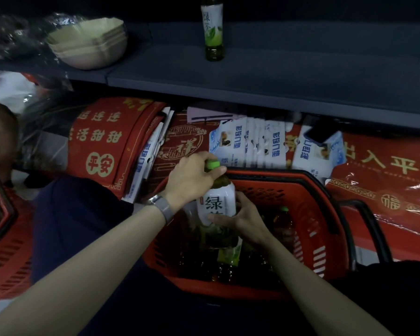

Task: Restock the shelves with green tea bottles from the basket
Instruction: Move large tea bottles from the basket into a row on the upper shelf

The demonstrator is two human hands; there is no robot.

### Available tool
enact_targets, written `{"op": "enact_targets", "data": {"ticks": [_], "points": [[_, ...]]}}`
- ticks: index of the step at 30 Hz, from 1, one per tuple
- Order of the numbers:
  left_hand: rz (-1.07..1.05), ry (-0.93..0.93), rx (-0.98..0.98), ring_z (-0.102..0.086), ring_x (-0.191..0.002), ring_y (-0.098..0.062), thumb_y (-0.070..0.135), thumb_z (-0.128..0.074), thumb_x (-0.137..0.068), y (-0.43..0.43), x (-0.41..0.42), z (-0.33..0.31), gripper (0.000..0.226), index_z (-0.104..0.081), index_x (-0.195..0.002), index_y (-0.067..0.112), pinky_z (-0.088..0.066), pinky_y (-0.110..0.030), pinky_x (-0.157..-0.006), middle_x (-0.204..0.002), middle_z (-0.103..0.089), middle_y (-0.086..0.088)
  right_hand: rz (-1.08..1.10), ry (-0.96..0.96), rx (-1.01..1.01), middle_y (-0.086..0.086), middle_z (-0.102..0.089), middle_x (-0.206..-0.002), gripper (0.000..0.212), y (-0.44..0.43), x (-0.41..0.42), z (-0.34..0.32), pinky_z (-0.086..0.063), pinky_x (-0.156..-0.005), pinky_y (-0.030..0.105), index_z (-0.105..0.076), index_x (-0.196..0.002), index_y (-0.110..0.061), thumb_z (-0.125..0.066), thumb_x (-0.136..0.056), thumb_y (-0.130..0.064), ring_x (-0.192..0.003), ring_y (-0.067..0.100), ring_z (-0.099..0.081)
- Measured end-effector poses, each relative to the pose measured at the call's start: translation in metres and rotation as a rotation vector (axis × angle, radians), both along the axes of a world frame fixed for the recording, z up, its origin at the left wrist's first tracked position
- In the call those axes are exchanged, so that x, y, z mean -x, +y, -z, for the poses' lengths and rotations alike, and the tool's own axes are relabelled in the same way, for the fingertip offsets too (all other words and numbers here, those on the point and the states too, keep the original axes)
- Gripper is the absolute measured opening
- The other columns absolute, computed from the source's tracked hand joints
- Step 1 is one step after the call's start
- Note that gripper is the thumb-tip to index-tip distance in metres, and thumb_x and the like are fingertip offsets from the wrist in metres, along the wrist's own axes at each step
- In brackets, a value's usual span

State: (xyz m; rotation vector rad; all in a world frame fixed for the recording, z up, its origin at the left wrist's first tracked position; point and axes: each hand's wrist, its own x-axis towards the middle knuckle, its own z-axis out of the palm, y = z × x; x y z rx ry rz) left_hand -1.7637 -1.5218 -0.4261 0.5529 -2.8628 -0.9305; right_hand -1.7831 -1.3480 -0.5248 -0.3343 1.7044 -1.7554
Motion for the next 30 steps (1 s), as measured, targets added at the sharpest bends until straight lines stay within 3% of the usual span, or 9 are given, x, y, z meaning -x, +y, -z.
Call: {"op": "enact_targets", "data": {"ticks": [2,4,6,8,14,17,20,25,30], "points": [[0.041,-0.015,-0.303,-0.068,-0.115,-0.01,0.05,-0.077,-0.09,-0.003,-0.001,0.004,0.052,-0.062,-0.136,0.03,-0.055,-0.031,-0.098,-0.12,-0.072,0.011,0.036,-0.047,0.019,0.007,-0.081,-0.111,0.063,0.003,0.003,-0.001,-0.066,-0.087,0.047,-0.064,-0.129,-0.013,-0.095,-0.074,-0.009,-0.1,0.026,-0.079],[0.046,-0.112,-0.625,-0.074,-0.109,-0.011,0.044,-0.08,-0.089,-0.004,-0.007,0.007,0.057,-0.06,-0.14,0.026,-0.059,-0.026,-0.087,-0.117,-0.076,0.007,0.076,-0.084,0.05,0.012,-0.08,-0.112,0.061,0.005,0.009,-0.002,-0.063,-0.093,0.052,-0.065,-0.13,-0.007,-0.094,-0.076,-0.011,-0.103,0.033,-0.078],[0.081,-0.224,-0.862,-0.078,-0.093,-0.012,0.034,-0.076,-0.095,0.002,-0.015,0.01,0.045,-0.063,-0.136,0.021,-0.062,-0.026,-0.075,-0.108,-0.08,0.001,0.122,-0.092,0.073,0.013,-0.08,-0.112,0.06,0.007,0.015,-0.01,-0.064,-0.092,0.045,-0.066,-0.132,-0.005,-0.093,-0.078,-0.01,-0.103,0.031,-0.078],[0.081,-0.219,-0.999,-0.079,-0.097,-0.015,0.028,-0.07,-0.099,0.008,-0.019,0.014,0.035,-0.066,-0.133,0.02,-0.062,-0.028,-0.079,-0.11,-0.081,-0.002,0.122,-0.095,0.092,0.011,-0.08,-0.114,0.062,0.012,0.021,-0.021,-0.063,-0.094,0.039,-0.064,-0.134,-0.008,-0.092,-0.079,-0.009,-0.105,0.027,-0.078],[0.115,-0.099,-0.971,-0.073,-0.116,-0.016,0.025,-0.067,-0.1,0.022,-0.008,0.004,0.032,-0.07,-0.131,0.018,-0.059,-0.022,-0.087,-0.121,-0.078,0.0,0.035,0.022,0.033,0.006,-0.078,-0.123,0.074,0.033,0.033,-0.047,-0.061,-0.096,0.037,-0.058,-0.141,-0.015,-0.092,-0.077,-0.006,-0.115,0.023,-0.075],[0.14,-0.107,-0.955,-0.073,-0.116,-0.021,0.037,-0.071,-0.094,0.033,0.001,-0.014,0.039,-0.07,-0.131,0.023,-0.058,-0.044,-0.1,-0.121,-0.078,0.0,0.062,0.088,-0.009,0.004,-0.079,-0.119,0.065,0.049,0.039,-0.073,-0.061,-0.092,0.031,-0.063,-0.135,-0.014,-0.091,-0.078,-0.003,-0.113,0.022,-0.075],[0.21,-0.075,-0.95,-0.075,-0.112,-0.023,0.04,-0.073,-0.093,0.049,0.017,-0.044,0.041,-0.069,-0.131,0.026,-0.058,-0.056,-0.099,-0.121,-0.078,0.0,0.106,0.168,-0.02,0.004,-0.079,-0.12,0.061,0.069,0.049,-0.108,-0.061,-0.095,0.035,-0.065,-0.133,-0.014,-0.091,-0.079,-0.005,-0.113,0.022,-0.075],[0.374,0.048,-0.913,-0.076,-0.109,-0.026,0.038,-0.07,-0.096,0.084,0.052,-0.116,0.037,-0.07,-0.13,0.024,-0.06,-0.056,-0.096,-0.119,-0.079,-0.003,0.232,0.328,-0.036,0.004,-0.079,-0.119,0.06,0.108,0.069,-0.191,-0.062,-0.097,0.046,-0.066,-0.131,-0.015,-0.093,-0.077,-0.005,-0.11,0.025,-0.077],[0.545,0.185,-0.873,-0.078,-0.104,-0.016,0.032,-0.068,-0.099,0.122,0.085,-0.196,0.027,-0.071,-0.124,0.025,-0.065,-0.038,-0.081,-0.114,-0.08,0.004,0.308,0.543,-0.071,0.0,-0.081,-0.11,0.054,0.151,0.082,-0.285,-0.062,-0.084,0.03,-0.07,-0.124,-0.018,-0.092,-0.077,-0.005,-0.102,0.018,-0.078]]}}
